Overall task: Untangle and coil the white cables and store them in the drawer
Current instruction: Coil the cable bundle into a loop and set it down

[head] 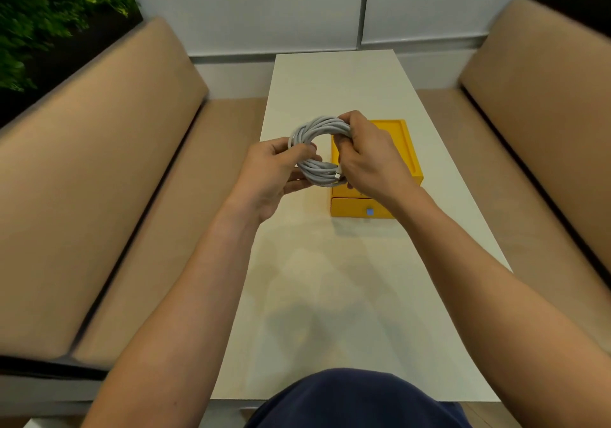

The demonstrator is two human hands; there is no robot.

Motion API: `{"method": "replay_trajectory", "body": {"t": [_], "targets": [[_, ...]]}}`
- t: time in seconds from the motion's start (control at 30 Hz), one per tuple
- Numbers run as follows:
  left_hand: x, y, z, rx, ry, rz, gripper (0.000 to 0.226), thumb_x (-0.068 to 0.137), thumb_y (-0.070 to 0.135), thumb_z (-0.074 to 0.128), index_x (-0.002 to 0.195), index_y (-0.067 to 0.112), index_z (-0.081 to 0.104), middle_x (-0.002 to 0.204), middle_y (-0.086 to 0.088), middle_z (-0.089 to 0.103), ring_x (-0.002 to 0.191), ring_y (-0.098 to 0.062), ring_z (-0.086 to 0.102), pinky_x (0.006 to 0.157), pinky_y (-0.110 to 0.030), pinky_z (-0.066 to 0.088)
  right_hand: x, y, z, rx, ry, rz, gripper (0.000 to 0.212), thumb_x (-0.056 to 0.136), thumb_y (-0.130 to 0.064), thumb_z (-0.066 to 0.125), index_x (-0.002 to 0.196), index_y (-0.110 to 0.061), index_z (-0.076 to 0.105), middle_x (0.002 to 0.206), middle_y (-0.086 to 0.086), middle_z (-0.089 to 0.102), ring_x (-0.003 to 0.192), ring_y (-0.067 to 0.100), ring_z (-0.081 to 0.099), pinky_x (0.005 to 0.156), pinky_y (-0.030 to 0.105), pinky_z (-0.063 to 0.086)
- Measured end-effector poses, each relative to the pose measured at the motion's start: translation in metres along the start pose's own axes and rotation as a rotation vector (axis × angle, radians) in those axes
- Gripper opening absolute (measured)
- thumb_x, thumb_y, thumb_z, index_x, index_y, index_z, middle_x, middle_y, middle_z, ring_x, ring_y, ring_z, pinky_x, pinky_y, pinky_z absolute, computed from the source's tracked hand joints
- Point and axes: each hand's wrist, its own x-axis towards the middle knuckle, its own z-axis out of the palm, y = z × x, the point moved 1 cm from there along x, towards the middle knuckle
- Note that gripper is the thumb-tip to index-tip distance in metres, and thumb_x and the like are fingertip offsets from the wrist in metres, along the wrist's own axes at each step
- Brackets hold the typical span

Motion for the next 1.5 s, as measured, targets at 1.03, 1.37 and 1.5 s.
{"method": "replay_trajectory", "body": {"t": [1.03, 1.37, 1.5], "targets": [[0.011, -0.04, 0.011, 0.02, -0.196, -0.184, 0.035, 0.084, -0.002, 0.079, 0.074, 0.015, 0.05, 0.069, -0.002, 0.057, 0.079, -0.023, 0.069, 0.081, -0.04, 0.063, -0.009, 0.044, 0.021, -0.02, -0.129, 0.057, 0.015, 0.108, -0.022, 0.043, 0.116, -0.018, 0.054, 0.084, -0.001, 0.063, 0.069, 0.011, 0.054, 0.054, 0.028, 0.036], [0.01, -0.045, 0.021, 0.094, -0.035, -0.099, 0.024, 0.08, -0.002, 0.079, 0.101, 0.004, 0.07, 0.082, -0.012, 0.067, 0.084, -0.027, 0.073, 0.084, -0.044, 0.064, -0.008, 0.053, 0.023, -0.242, -0.163, 0.192, 0.027, 0.109, -0.046, 0.036, 0.107, -0.022, 0.048, 0.085, 0.005, 0.063, 0.078, 0.029, 0.059, 0.058, 0.037, 0.038], [0.008, -0.048, 0.019, 0.078, -0.029, -0.138, 0.02, 0.083, -0.001, 0.078, 0.088, 0.008, 0.062, 0.084, -0.013, 0.065, 0.081, -0.024, 0.072, 0.073, -0.033, 0.063, -0.01, 0.05, 0.021, -0.107, -0.178, 0.178, 0.029, 0.109, -0.046, 0.04, 0.102, -0.02, 0.051, 0.079, 0.003, 0.062, 0.076, 0.028, 0.061, 0.062, 0.042, 0.047]]}}
